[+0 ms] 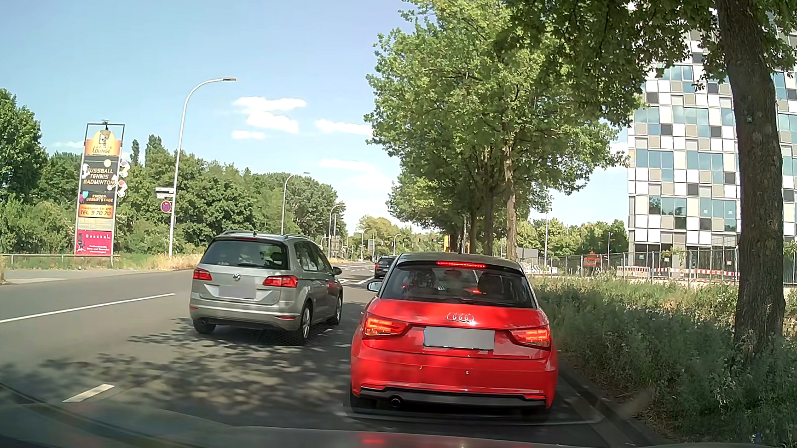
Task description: Follow the waypoints while adhering to traffic rules and regulations
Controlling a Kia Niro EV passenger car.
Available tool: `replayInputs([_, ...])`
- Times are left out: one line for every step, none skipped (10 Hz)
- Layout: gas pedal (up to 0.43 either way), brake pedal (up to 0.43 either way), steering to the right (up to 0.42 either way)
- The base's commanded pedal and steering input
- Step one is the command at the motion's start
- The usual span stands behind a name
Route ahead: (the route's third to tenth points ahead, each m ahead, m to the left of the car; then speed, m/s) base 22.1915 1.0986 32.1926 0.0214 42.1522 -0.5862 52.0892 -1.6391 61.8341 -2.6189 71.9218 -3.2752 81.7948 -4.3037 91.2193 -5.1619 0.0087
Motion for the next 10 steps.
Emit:
replayInputs([0.0, 0.22, 0.0])
replayInputs([0.0, 0.226, 0.0])
replayInputs([0.0, 0.226, 0.0])
replayInputs([0.0, 0.226, 0.0])
replayInputs([0.0, 0.226, 0.0])
replayInputs([0.0, 0.22, 0.0])
replayInputs([0.0, 0.226, 0.0])
replayInputs([0.0, 0.22, 0.0])
replayInputs([0.0, 0.226, 0.0])
replayInputs([0.0, 0.226, 0.0])
